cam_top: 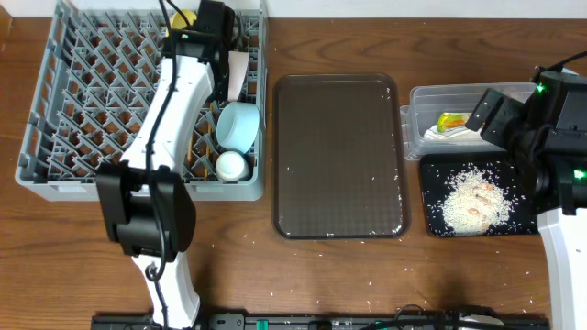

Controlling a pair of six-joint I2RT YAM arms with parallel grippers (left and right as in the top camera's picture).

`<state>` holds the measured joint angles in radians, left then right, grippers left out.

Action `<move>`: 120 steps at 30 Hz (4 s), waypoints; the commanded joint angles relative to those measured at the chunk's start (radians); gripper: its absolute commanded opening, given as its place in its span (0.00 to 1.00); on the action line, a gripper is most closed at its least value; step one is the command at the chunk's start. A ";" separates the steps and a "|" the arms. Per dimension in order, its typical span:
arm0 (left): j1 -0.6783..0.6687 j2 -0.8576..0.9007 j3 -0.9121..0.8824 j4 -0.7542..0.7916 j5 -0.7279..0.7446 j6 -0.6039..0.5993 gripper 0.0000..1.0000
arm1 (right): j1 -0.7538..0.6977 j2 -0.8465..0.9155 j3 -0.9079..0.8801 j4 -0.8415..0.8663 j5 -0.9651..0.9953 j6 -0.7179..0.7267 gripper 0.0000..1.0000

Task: Sort waste into correct bins and load items into the dishwasher

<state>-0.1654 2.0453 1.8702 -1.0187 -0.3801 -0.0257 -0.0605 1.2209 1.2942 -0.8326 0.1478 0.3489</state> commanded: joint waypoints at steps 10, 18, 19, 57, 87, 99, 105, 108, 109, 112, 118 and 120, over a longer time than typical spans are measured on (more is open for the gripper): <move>0.002 -0.087 0.033 -0.114 0.007 -0.077 0.37 | -0.004 -0.002 0.013 0.001 0.009 0.010 0.99; 0.002 -0.383 0.033 -0.269 0.265 -0.077 0.77 | -0.004 -0.002 0.013 0.001 0.009 0.010 0.99; 0.003 -0.402 0.033 -0.279 0.265 -0.077 0.80 | -0.004 -0.002 0.013 0.001 0.009 0.010 0.99; 0.003 -0.435 0.032 -0.283 0.265 -0.077 0.91 | 0.157 -0.685 -0.669 0.280 0.234 -0.007 0.99; 0.002 -0.435 0.032 -0.282 0.265 -0.077 0.91 | 0.212 -1.216 -1.289 0.782 0.094 -0.186 0.99; 0.003 -0.435 0.032 -0.283 0.265 -0.077 0.91 | 0.212 -1.216 -1.289 0.781 0.087 -0.219 0.99; 0.002 -0.435 0.032 -0.283 0.265 -0.077 0.91 | 0.212 -1.216 -1.289 0.781 0.087 -0.219 0.99; 0.003 -0.435 0.032 -0.283 0.265 -0.077 0.91 | 0.212 -1.216 -1.289 0.781 0.087 -0.219 0.99; 0.003 -0.435 0.032 -0.283 0.265 -0.077 0.91 | 0.212 -1.216 -1.289 0.781 0.087 -0.219 0.99; 0.003 -0.435 0.032 -0.312 0.260 -0.072 0.91 | 0.212 -1.216 -1.289 0.781 0.087 -0.219 0.99; 0.003 -0.515 -0.029 -0.179 0.238 -0.061 0.91 | 0.212 -1.216 -1.289 0.781 0.087 -0.219 0.99; 0.003 -0.615 -0.153 -0.014 0.238 -0.048 0.91 | 0.212 -1.216 -1.289 0.781 0.087 -0.219 0.99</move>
<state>-0.1654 1.5654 1.8393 -1.1603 -0.1219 -0.0998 0.1371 0.0124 0.0097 -0.0483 0.2386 0.1471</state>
